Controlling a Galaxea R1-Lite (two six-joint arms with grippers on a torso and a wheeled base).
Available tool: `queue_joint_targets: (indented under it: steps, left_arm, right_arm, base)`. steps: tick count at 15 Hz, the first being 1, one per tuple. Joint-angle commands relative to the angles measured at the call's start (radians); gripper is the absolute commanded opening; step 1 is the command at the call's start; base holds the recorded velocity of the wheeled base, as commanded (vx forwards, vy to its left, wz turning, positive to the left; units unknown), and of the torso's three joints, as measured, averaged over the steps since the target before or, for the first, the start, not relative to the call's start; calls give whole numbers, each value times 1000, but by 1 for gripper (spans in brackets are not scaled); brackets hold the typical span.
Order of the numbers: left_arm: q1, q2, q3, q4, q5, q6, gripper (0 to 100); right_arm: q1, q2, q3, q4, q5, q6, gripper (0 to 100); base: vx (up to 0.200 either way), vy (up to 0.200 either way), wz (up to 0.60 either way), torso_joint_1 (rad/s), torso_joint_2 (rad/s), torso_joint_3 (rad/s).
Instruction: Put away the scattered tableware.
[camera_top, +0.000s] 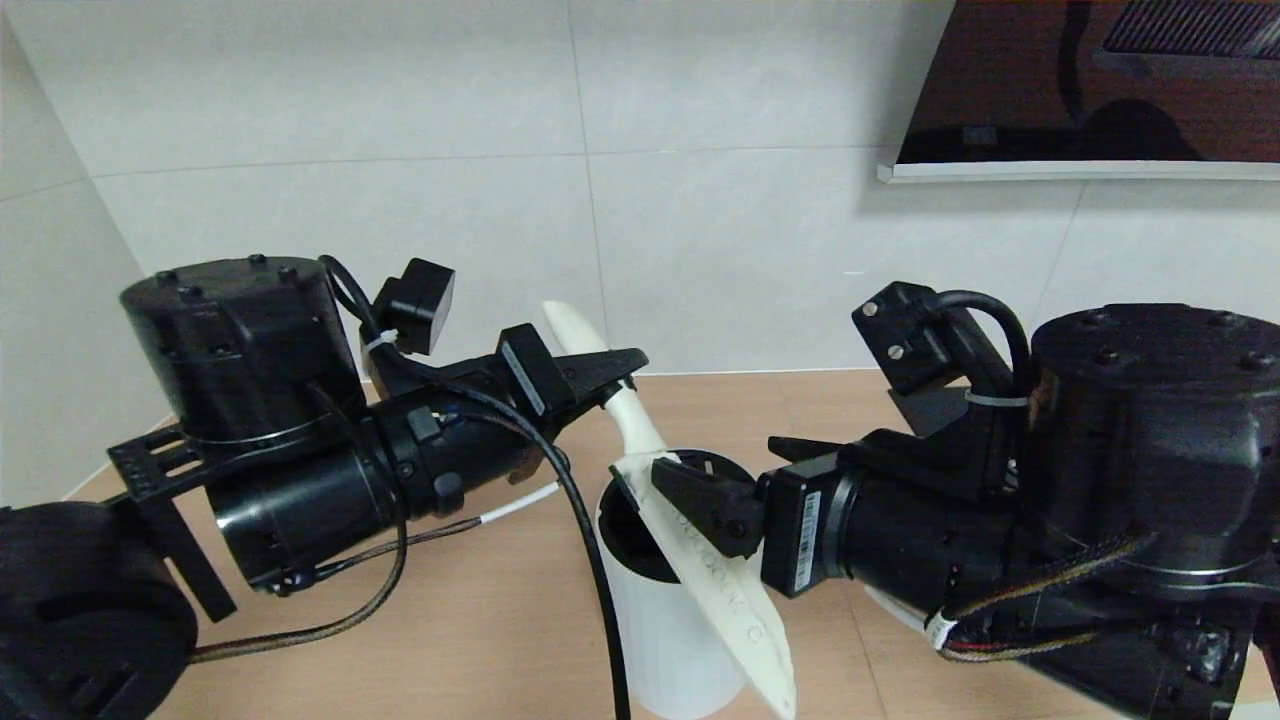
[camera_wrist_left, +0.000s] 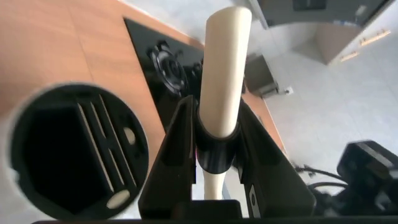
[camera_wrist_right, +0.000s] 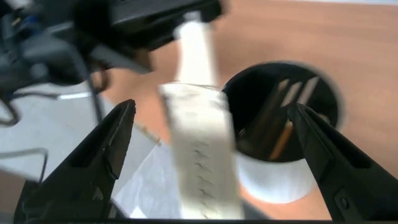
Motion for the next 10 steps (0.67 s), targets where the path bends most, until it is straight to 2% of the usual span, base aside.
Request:
queue_joint_targets:
  steps: [1, 2, 4, 5, 6, 9, 10]
  left_arm:
    - [56, -38, -43, 57, 15, 37, 0]
    - [75, -43, -92, 129, 63, 66, 0]
    - [76, -37, -216, 310, 212, 84, 0]
    - [76, -37, -259, 381, 264, 104, 0]
    - [76, -40, -279, 416, 305, 136, 0]
    - [69, -63, -253, 419, 408, 284, 0]
    - [53, -66, -244, 414, 440, 316, 0]
  right_arm:
    - [-39, -14, -13, 0, 0, 0, 100]
    - [-48, -14, -15, 0, 0, 0, 100]
    - [-54, -13, -15, 0, 0, 0, 100]
    - [-54, -11, -15, 0, 0, 0, 100]
    - [-54, -11, -15, 1, 0, 0, 100]
    - [-61, -7, -15, 1, 0, -1, 100]
    - [-65, -5, -13, 0, -1, -1, 100]
  base:
    - [0, 0, 0, 0, 0, 0]
    - [0, 0, 0, 0, 0, 0]
    - [0, 0, 0, 0, 0, 0]
    - [0, 0, 0, 0, 0, 0]
    - [0, 0, 0, 0, 0, 0]
    - [0, 0, 0, 0, 0, 0]
    - [0, 0, 0, 0, 0, 0]
